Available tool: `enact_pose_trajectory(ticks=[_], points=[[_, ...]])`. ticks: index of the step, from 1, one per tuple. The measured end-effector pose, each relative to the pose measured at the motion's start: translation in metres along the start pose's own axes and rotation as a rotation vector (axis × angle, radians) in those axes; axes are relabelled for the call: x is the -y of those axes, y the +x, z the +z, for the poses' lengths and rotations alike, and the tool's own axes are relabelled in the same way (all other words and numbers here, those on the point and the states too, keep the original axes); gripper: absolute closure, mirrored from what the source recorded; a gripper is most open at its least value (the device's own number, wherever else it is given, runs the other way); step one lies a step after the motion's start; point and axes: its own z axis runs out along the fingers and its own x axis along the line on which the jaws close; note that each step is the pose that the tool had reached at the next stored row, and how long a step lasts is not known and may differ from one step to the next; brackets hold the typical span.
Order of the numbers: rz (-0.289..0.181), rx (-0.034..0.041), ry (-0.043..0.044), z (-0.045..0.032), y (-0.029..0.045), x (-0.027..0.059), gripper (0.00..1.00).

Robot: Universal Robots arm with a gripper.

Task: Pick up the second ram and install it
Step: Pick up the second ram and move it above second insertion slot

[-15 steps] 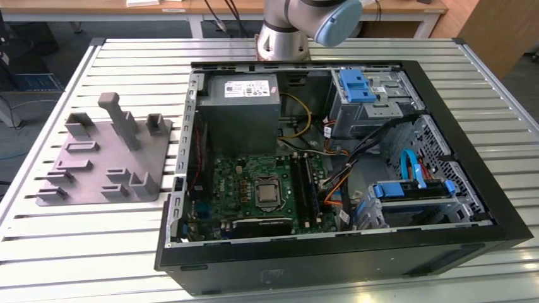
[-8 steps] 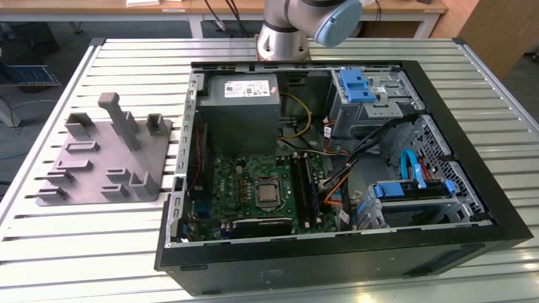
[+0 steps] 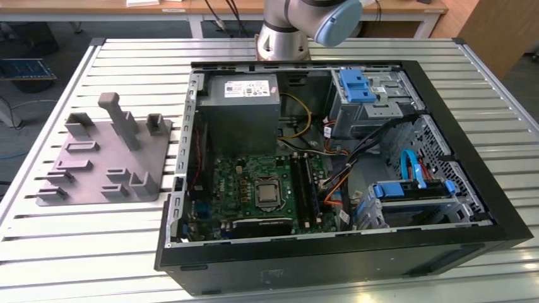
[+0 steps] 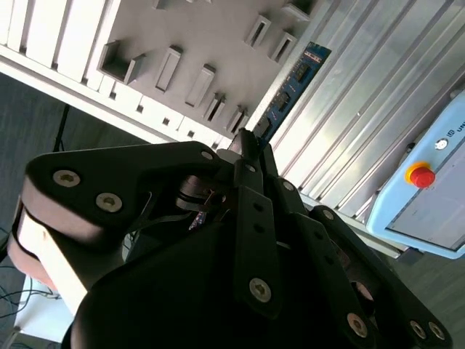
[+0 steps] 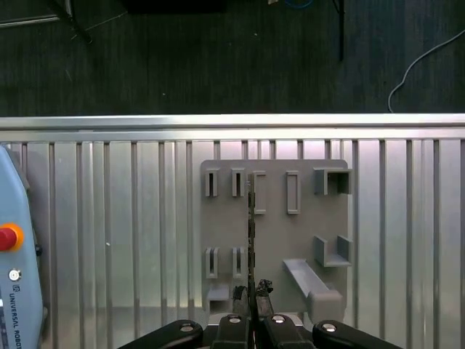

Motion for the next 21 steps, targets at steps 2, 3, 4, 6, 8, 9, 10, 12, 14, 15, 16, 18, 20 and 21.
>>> enact_pose_trajectory(ticks=[2,3,4,6,8,9,10,12,14,15,16,18,20,21], points=[[0.000,0.0000,0.0000,-0.0028,0.0000,0.0001,0.86],[0.000,0.0000,-0.0001,-0.0042,-0.0001,0.0001,0.86],[0.000,-0.0001,-0.0001,-0.0055,-0.0001,0.0001,0.86],[0.000,-0.0001,-0.0001,-0.0084,-0.0001,0.0002,0.86],[0.000,0.0000,0.0000,-0.0113,-0.0001,0.0002,0.86],[0.000,0.0000,-0.0001,-0.0126,-0.0001,0.0003,0.86],[0.000,-0.0001,-0.0001,-0.0141,-0.0002,0.0003,0.86],[0.000,0.0000,0.0000,-0.0169,-0.0002,0.0004,0.86],[0.000,0.0000,0.0000,-0.0197,-0.0002,0.0004,0.86],[0.000,-0.0001,-0.0001,-0.0211,-0.0002,0.0005,0.86],[0.000,0.0000,-0.0001,-0.0225,-0.0002,0.0005,0.86],[0.000,0.0000,0.0000,-0.0253,-0.0003,0.0006,0.86],[0.000,0.0000,0.0000,-0.0284,-0.0003,0.0006,0.86],[0.000,0.0000,0.0000,-0.0299,-0.0003,0.0007,0.86]])
